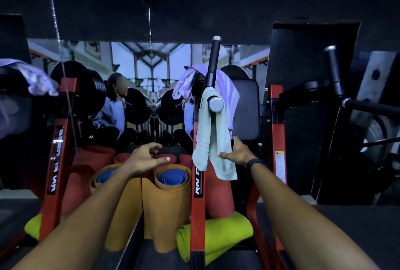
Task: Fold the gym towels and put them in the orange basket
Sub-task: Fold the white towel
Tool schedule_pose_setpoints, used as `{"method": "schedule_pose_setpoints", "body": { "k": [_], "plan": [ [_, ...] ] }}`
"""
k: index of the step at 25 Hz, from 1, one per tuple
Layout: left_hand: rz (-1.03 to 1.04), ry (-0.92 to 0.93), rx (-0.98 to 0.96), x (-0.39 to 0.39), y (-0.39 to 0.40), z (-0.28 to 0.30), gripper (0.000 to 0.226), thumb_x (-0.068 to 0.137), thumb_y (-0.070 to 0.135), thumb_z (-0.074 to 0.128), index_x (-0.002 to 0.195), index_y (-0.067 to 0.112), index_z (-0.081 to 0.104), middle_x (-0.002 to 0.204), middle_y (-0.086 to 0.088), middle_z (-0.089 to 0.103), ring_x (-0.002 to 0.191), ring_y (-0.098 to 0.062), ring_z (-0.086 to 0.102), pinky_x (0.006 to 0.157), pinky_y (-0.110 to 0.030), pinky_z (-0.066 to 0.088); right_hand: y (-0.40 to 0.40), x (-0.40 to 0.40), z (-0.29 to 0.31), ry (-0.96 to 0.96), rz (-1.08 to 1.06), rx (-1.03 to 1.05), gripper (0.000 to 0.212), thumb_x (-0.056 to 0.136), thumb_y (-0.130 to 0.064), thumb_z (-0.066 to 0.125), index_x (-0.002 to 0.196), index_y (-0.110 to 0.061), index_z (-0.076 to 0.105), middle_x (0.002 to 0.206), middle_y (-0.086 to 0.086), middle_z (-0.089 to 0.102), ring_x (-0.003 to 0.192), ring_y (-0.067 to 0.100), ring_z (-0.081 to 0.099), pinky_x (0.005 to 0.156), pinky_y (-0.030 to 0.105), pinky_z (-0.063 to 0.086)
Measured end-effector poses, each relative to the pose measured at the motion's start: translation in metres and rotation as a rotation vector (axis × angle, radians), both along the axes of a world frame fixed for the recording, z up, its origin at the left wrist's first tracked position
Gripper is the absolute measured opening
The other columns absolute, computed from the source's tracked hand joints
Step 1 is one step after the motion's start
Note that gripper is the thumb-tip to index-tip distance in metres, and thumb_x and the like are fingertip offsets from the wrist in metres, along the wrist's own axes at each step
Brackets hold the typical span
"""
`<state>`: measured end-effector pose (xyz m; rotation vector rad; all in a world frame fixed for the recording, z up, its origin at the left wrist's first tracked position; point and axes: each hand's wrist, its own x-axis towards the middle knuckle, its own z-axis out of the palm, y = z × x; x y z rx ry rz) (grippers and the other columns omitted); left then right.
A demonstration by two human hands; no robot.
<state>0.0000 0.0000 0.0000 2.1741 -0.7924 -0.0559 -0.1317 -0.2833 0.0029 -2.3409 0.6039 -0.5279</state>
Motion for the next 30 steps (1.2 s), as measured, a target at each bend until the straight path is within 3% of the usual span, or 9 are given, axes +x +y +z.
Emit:
{"method": "schedule_pose_setpoints", "body": {
  "k": [3,5,7,12,14,16,20,25,30],
  "plan": [
    [0.008,0.004,0.019,0.028,-0.006,-0.001,0.064,0.078,0.043,0.076,0.133,0.023,0.051,0.134,-0.002,0.054,0.125,-0.022,0.051,0.107,-0.043,0.041,-0.006,0.03,-0.009,-0.04,0.024,0.103,0.101,0.054,-0.045,0.086,0.133,-0.01,0.035,0.126,0.005,0.057,0.116,0.026,0.056,0.099,0.045,0.046],
    [0.005,0.012,0.036,0.037,-0.008,-0.003,0.064,0.078,0.043,0.076,0.133,0.022,0.051,0.133,-0.002,0.054,0.124,-0.022,0.051,0.105,-0.041,0.042,-0.011,0.041,-0.015,-0.043,0.031,0.11,0.079,0.054,-0.046,0.083,0.118,-0.009,0.054,0.116,0.007,0.065,0.11,0.027,0.061,0.093,0.043,0.051],
    [0.004,0.0,0.041,0.038,-0.009,-0.003,0.065,0.077,0.043,0.076,0.133,0.021,0.051,0.132,-0.003,0.055,0.123,-0.022,0.051,0.104,-0.039,0.043,-0.013,0.034,-0.01,-0.112,-0.029,0.043,0.047,0.069,-0.038,0.078,0.105,-0.01,0.065,0.107,0.011,0.07,0.105,0.029,0.064,0.087,0.039,0.052],
    [0.011,-0.037,0.016,0.01,-0.014,0.014,0.062,0.077,0.041,0.077,0.13,0.02,0.053,0.127,-0.004,0.056,0.12,-0.022,0.053,0.099,-0.035,0.044,-0.016,-0.027,0.044,-0.326,-0.17,-0.133,0.007,0.089,-0.022,0.061,0.084,-0.019,0.059,0.091,0.013,0.066,0.093,0.035,0.062,0.069,0.036,0.044],
    [-0.004,-0.053,0.001,-0.012,-0.016,0.026,0.061,0.076,0.041,0.077,0.129,0.02,0.054,0.127,-0.003,0.056,0.119,-0.022,0.053,0.097,-0.034,0.044,-0.016,-0.059,0.07,-0.379,-0.211,-0.224,0.013,0.09,-0.018,0.056,0.079,-0.019,0.049,0.088,0.014,0.062,0.088,0.039,0.059,0.065,0.038,0.041],
    [-0.008,-0.08,-0.007,-0.034,-0.019,0.036,0.059,0.076,0.043,0.076,0.127,0.021,0.055,0.129,-0.003,0.056,0.12,-0.021,0.052,0.098,-0.032,0.042,-0.011,-0.089,0.097,-0.411,-0.233,-0.328,0.004,0.09,-0.014,0.051,0.091,-0.014,0.054,0.096,0.017,0.063,0.09,0.04,0.058,0.065,0.037,0.038],
    [-0.004,-0.13,-0.016,-0.1,-0.016,0.047,0.065,0.077,0.044,0.076,0.131,0.018,0.053,0.135,-0.003,0.054,0.125,-0.021,0.05,0.101,-0.031,0.039,0.011,-0.162,0.142,-0.505,-0.252,-0.49,0.022,0.087,-0.009,0.049,0.107,-0.015,0.056,0.107,0.017,0.064,0.099,0.038,0.058,0.066,0.033,0.034],
    [0.01,-0.173,-0.047,-0.18,-0.003,0.048,0.056,0.076,0.039,0.078,0.124,0.02,0.058,0.127,-0.003,0.059,0.118,-0.018,0.054,0.102,-0.033,0.042,0.03,-0.248,0.166,-0.642,-0.254,-0.49,0.02,0.081,-0.01,0.044,0.097,-0.018,0.052,0.101,0.011,0.065,0.093,0.036,0.058,0.067,0.037,0.04],
    [-0.009,-0.185,-0.059,-0.248,0.013,0.056,0.055,0.079,0.04,0.075,0.126,0.018,0.057,0.124,-0.003,0.058,0.117,-0.02,0.054,0.093,-0.029,0.041,0.045,-0.318,0.17,-0.599,-0.28,-0.534,0.02,0.08,-0.011,0.047,0.097,-0.018,0.054,0.096,0.006,0.067,0.093,0.035,0.059,0.069,0.037,0.042]
  ]
}}
